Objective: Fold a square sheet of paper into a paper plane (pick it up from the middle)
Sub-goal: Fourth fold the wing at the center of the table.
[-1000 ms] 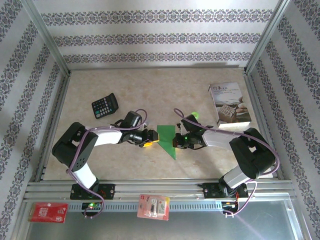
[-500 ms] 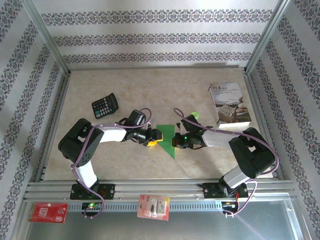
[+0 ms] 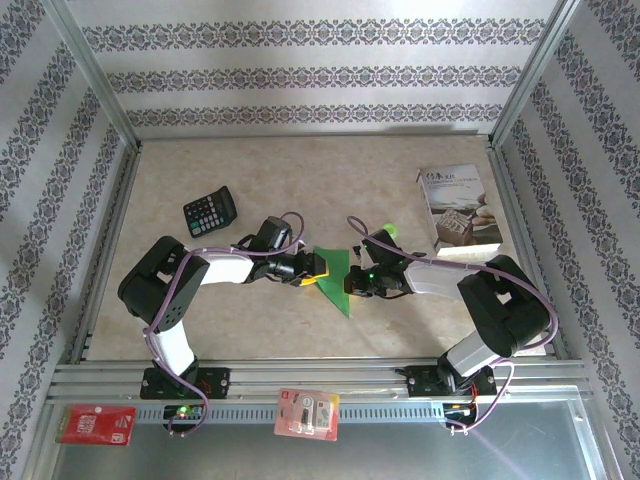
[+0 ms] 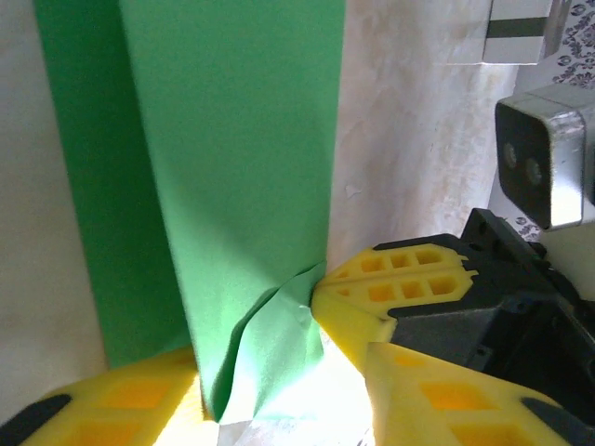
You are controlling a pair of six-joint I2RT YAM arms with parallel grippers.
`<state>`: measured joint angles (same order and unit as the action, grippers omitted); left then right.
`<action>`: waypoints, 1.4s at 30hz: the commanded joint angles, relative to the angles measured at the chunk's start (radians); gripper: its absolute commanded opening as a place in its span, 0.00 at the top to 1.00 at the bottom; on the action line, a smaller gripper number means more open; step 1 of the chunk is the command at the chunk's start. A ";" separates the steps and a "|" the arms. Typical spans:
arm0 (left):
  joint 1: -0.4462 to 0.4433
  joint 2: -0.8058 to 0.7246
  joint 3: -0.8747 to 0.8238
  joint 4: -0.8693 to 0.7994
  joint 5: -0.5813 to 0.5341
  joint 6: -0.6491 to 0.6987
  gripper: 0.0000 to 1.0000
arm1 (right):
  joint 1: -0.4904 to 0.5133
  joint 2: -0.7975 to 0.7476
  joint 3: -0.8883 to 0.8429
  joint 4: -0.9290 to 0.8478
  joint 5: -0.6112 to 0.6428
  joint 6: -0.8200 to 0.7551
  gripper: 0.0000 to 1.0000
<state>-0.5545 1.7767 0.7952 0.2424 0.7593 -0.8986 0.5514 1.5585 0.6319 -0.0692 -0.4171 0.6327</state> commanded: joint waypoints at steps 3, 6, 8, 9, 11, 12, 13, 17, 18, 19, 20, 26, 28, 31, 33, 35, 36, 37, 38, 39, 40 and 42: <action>0.002 0.014 0.008 0.001 -0.001 0.038 0.69 | -0.017 0.024 -0.031 -0.042 0.041 0.004 1.00; 0.004 0.015 0.022 -0.058 -0.027 0.074 0.77 | -0.022 0.024 -0.022 -0.048 0.036 -0.010 1.00; 0.003 0.013 0.033 -0.099 -0.050 0.087 0.82 | -0.024 0.021 -0.012 -0.052 0.028 -0.026 0.99; 0.002 0.011 0.038 -0.113 -0.059 0.085 0.84 | -0.023 0.017 -0.005 -0.053 0.024 -0.038 0.97; 0.002 0.006 0.038 -0.118 -0.066 0.067 0.93 | -0.020 -0.006 0.007 -0.061 0.021 -0.063 0.91; 0.001 0.003 0.036 -0.117 -0.068 0.051 0.97 | -0.017 -0.023 0.018 -0.071 0.023 -0.078 0.89; -0.003 0.001 0.035 -0.115 -0.068 0.034 0.98 | -0.013 -0.041 0.029 -0.088 0.029 -0.096 0.86; -0.005 -0.026 0.025 -0.128 -0.078 -0.044 1.00 | 0.046 -0.131 0.066 -0.162 0.123 -0.156 0.80; -0.006 -0.032 0.017 -0.118 -0.079 -0.074 1.00 | 0.071 -0.154 0.069 -0.168 0.159 -0.160 0.78; -0.006 -0.044 0.009 -0.105 -0.081 -0.112 1.00 | 0.105 -0.179 0.072 -0.174 0.212 -0.158 0.75; -0.006 -0.054 -0.003 -0.083 -0.080 -0.158 1.00 | 0.147 -0.202 0.071 -0.175 0.269 -0.154 0.72; -0.010 -0.100 0.004 -0.110 -0.089 -0.277 1.00 | 0.362 -0.202 0.094 -0.173 0.571 -0.101 0.55; -0.011 -0.103 0.006 -0.109 -0.089 -0.309 1.00 | 0.404 -0.171 0.108 -0.176 0.641 -0.083 0.55; -0.011 -0.105 0.006 -0.108 -0.086 -0.344 1.00 | 0.463 -0.118 0.137 -0.198 0.747 -0.050 0.55; -0.011 -0.106 0.010 -0.127 -0.087 -0.347 1.00 | 0.492 -0.087 0.152 -0.211 0.805 -0.028 0.55; -0.010 -0.105 0.016 -0.146 -0.088 -0.341 1.00 | 0.515 -0.049 0.172 -0.222 0.852 -0.018 0.55; -0.012 -0.106 0.018 -0.148 -0.089 -0.342 1.00 | 0.523 -0.031 0.185 -0.228 0.865 -0.015 0.55; -0.011 -0.106 0.018 -0.150 -0.087 -0.345 1.00 | 0.531 -0.008 0.201 -0.242 0.883 -0.010 0.56; -0.012 -0.106 0.018 -0.151 -0.086 -0.345 1.00 | 0.540 0.015 0.217 -0.260 0.907 -0.006 0.56; -0.010 -0.104 0.018 -0.152 -0.086 -0.346 1.00 | 0.547 0.034 0.232 -0.276 0.928 -0.003 0.56; -0.011 -0.103 0.018 -0.153 -0.084 -0.346 1.00 | 0.556 0.058 0.252 -0.297 0.949 0.001 0.57; -0.011 -0.105 0.016 -0.154 -0.084 -0.344 1.00 | 0.573 0.093 0.274 -0.330 0.981 0.011 0.57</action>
<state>-0.5556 1.6913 0.7959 0.1230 0.6792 -1.2144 1.1034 1.6146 0.8669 -0.3199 0.4450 0.6090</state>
